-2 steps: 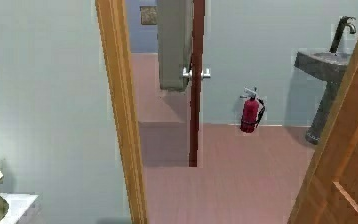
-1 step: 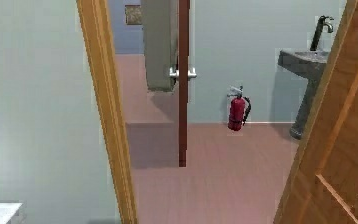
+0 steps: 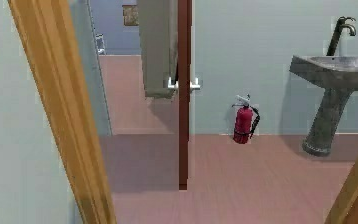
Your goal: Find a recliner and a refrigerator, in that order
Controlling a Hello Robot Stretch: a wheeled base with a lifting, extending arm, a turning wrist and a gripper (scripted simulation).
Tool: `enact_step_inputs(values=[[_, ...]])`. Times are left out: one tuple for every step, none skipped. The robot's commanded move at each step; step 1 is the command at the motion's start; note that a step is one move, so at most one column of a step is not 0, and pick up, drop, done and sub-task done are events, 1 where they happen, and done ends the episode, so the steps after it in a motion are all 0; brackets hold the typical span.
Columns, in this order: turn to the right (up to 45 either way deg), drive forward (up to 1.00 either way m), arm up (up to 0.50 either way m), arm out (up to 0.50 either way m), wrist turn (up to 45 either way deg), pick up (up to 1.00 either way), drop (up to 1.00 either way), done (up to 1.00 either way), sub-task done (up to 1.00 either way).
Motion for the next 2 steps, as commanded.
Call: enact_step_inputs(values=[[0.0,0.15,0.0,0.0,0.0,0.0,0.0,0.0,0.0],[24.0,0.0,0.0,0.0,0.0,0.0,0.0,0.0,0.0]])
